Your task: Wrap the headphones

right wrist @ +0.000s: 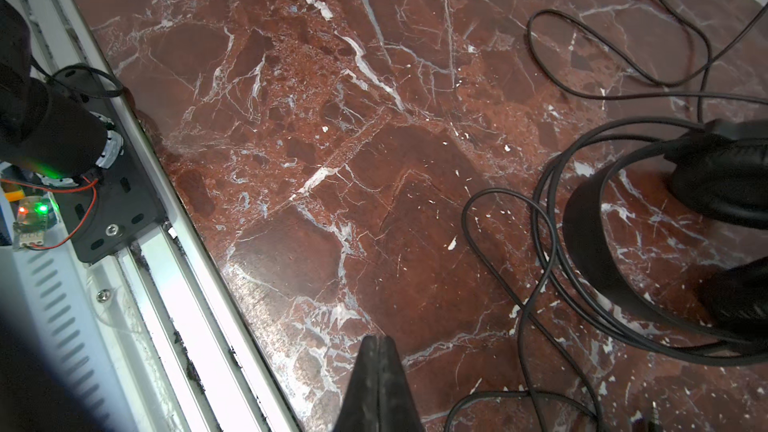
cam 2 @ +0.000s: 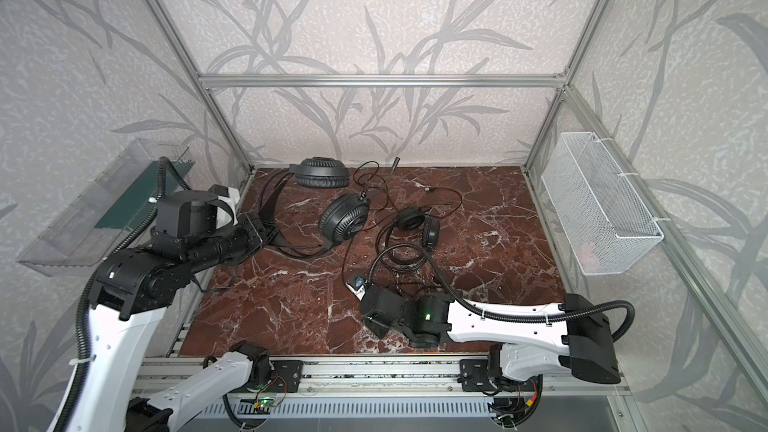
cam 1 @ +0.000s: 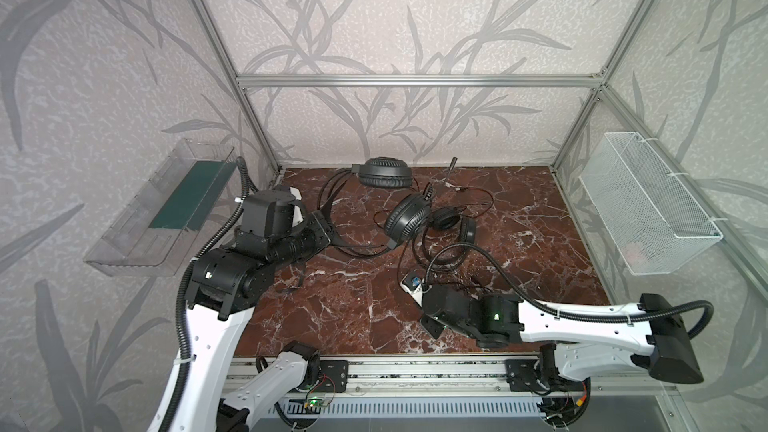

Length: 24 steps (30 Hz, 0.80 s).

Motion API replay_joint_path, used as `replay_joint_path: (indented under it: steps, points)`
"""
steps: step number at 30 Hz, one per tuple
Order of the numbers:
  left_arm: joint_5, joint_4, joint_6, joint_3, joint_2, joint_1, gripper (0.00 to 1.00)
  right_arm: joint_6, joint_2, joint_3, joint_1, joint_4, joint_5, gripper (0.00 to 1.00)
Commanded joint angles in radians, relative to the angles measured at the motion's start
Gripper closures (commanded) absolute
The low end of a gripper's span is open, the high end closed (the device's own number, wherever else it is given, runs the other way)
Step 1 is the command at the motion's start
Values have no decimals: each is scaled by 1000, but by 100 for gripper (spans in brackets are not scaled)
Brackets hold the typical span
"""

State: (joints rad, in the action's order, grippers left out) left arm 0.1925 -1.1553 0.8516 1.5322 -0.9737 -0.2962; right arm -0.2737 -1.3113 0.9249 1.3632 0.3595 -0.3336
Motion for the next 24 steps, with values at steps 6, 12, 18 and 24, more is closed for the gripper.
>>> replay_joint_path:
  steps: [6, 12, 18, 24]
  points:
    - [50, -1, -37, 11, -56, 9, 100, 117, -106, 161, 102, 207, -132, 100]
    - [112, -18, -55, -27, -69, 9, 100, 121, -113, 164, 111, 225, -219, 100]
    - [70, 9, -88, -22, -27, 15, 100, 139, -54, 74, 102, 118, -301, 100]
    - [94, -31, -83, 56, -28, 99, 100, 89, 18, -24, 23, 37, -199, 100]
